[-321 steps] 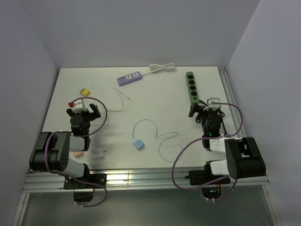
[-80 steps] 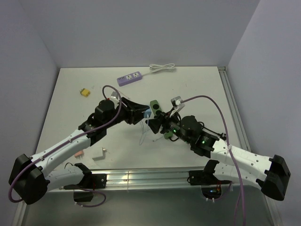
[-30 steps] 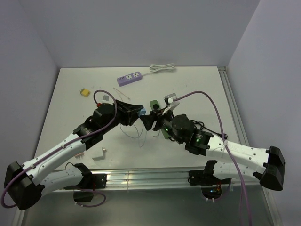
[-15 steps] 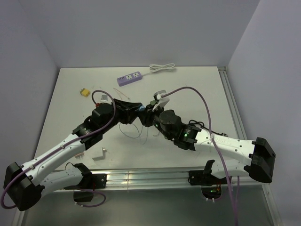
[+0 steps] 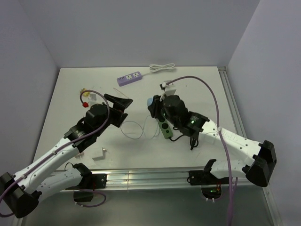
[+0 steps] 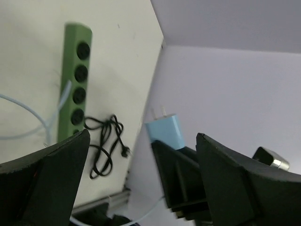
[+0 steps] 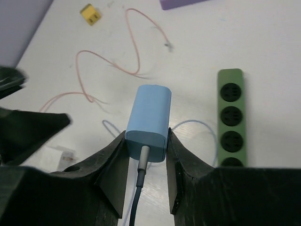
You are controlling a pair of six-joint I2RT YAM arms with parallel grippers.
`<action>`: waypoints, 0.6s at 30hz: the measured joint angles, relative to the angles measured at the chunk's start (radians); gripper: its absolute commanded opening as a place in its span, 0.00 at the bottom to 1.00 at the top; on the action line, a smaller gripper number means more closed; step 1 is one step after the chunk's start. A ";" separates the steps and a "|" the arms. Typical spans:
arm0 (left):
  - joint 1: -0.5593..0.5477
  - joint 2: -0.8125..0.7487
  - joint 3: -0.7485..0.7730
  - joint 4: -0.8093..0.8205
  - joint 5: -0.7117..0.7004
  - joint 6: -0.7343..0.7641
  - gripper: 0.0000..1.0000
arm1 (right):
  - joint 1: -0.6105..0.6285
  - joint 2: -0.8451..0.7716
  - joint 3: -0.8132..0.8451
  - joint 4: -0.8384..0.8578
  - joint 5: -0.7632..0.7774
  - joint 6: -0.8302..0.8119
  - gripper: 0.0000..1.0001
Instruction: Insert the plug
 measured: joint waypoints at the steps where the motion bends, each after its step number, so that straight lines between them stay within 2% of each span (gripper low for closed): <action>1: 0.004 -0.018 0.005 -0.031 -0.035 0.024 0.99 | -0.037 0.004 0.033 -0.046 -0.020 -0.008 0.00; 6: 0.014 -0.124 0.013 -0.139 -0.195 0.152 1.00 | -0.218 0.114 0.239 -0.278 -0.150 -0.089 0.00; 10: 0.016 -0.193 0.013 -0.179 -0.277 0.244 0.97 | -0.327 0.369 0.510 -0.509 -0.277 -0.196 0.00; 12: 0.016 -0.212 0.011 -0.182 -0.295 0.282 0.97 | -0.349 0.497 0.613 -0.597 -0.316 -0.249 0.00; 18: 0.016 -0.240 -0.031 -0.158 -0.308 0.378 0.95 | -0.351 0.746 0.813 -0.840 -0.396 -0.371 0.00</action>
